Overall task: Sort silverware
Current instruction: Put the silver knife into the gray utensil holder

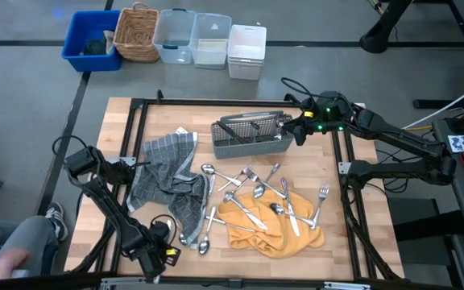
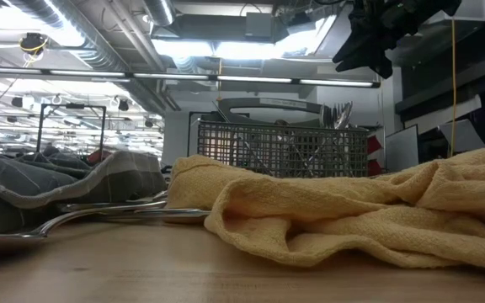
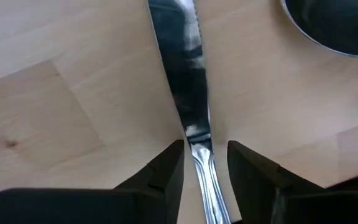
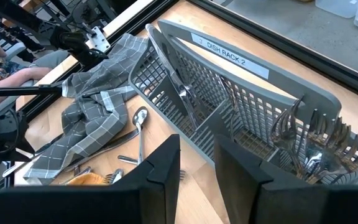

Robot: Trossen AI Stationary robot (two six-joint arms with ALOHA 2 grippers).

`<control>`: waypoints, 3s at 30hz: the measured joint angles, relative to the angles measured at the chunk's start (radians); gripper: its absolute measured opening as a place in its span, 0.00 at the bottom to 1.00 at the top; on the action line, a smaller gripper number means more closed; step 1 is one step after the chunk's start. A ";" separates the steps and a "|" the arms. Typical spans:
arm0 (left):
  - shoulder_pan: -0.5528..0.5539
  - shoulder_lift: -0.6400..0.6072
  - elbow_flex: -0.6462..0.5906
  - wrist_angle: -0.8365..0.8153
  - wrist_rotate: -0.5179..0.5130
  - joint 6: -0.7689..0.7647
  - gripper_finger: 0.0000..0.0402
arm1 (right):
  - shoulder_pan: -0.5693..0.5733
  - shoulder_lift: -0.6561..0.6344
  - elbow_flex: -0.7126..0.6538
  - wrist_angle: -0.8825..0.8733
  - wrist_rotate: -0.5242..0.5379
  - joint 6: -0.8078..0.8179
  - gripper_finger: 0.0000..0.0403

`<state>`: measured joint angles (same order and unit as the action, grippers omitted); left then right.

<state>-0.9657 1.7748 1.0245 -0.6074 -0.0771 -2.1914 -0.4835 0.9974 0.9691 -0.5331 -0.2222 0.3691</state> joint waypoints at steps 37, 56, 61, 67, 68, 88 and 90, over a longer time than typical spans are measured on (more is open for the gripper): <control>0.074 0.024 -0.001 -0.005 0.094 0.105 0.04 | 0.000 0.000 0.000 0.000 0.000 -0.002 0.25; 0.077 -0.002 0.007 -0.001 0.093 0.105 0.02 | 0.000 0.000 0.000 0.000 0.000 -0.007 0.25; 0.078 -0.002 0.008 0.043 0.140 0.130 0.06 | 0.000 0.000 0.000 0.000 0.000 -0.007 0.25; 0.077 -0.002 0.009 0.044 0.165 0.132 0.16 | 0.000 0.000 0.000 0.000 0.000 -0.007 0.25; 0.077 -0.002 0.009 0.046 0.170 0.132 0.18 | 0.000 0.000 0.000 0.000 0.000 -0.007 0.25; 0.077 -0.001 0.010 0.045 0.094 0.157 0.22 | 0.000 0.000 0.000 0.000 -0.025 -0.007 0.25; 0.077 0.007 0.010 0.049 0.096 0.157 0.22 | 0.000 0.000 0.000 0.000 -0.026 -0.008 0.25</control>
<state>-0.8883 1.7817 1.0348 -0.5580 0.0187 -2.0341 -0.4835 0.9974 0.9688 -0.5331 -0.2484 0.3614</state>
